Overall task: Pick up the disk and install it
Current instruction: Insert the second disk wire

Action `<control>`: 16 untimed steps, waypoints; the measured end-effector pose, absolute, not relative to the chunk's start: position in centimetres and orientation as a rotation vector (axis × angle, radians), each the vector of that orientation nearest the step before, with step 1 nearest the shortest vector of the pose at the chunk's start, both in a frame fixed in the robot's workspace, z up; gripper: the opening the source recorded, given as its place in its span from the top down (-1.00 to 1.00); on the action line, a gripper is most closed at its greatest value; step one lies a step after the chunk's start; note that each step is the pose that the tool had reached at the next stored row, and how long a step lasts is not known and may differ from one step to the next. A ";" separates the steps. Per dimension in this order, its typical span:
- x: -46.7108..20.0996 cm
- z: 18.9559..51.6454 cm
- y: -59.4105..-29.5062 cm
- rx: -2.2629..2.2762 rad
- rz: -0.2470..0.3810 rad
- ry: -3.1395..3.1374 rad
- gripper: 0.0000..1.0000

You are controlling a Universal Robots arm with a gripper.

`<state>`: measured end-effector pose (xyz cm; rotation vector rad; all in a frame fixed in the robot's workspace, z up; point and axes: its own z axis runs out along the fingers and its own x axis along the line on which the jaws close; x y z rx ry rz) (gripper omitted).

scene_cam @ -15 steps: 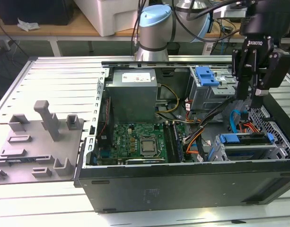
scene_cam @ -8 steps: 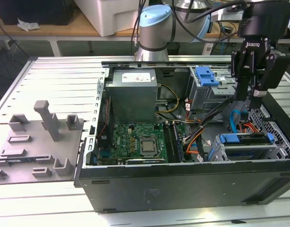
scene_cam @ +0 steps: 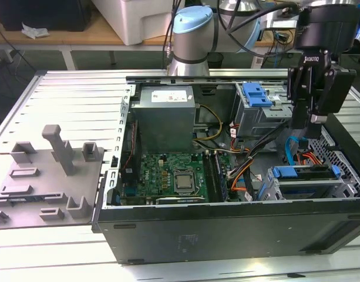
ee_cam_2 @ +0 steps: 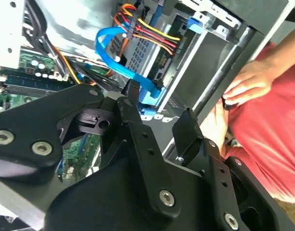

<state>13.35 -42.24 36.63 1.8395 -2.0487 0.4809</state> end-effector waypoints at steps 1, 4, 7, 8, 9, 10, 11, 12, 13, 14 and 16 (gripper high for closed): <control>13.4 36.6 -42.2 1.833 0.493 -2.042 -0.11; 13.4 36.4 -42.2 1.825 0.509 -2.035 -0.11; 13.4 36.2 -42.2 1.818 0.522 -2.030 -0.11; 13.4 36.2 -42.2 1.818 0.524 -2.029 -0.11; 13.4 35.9 -42.1 1.816 0.528 -2.029 -0.11; 13.4 35.7 -42.0 1.816 0.529 -2.030 -0.11; 13.4 35.5 -42.0 1.816 0.530 -2.030 -0.11; 13.4 35.2 -41.9 1.816 0.532 -2.031 -0.11; 13.4 35.1 -41.8 1.817 0.532 -2.032 -0.08; 13.4 35.0 -41.8 1.817 0.533 -2.032 -0.08; 13.4 34.8 -41.7 1.817 0.534 -2.032 0.20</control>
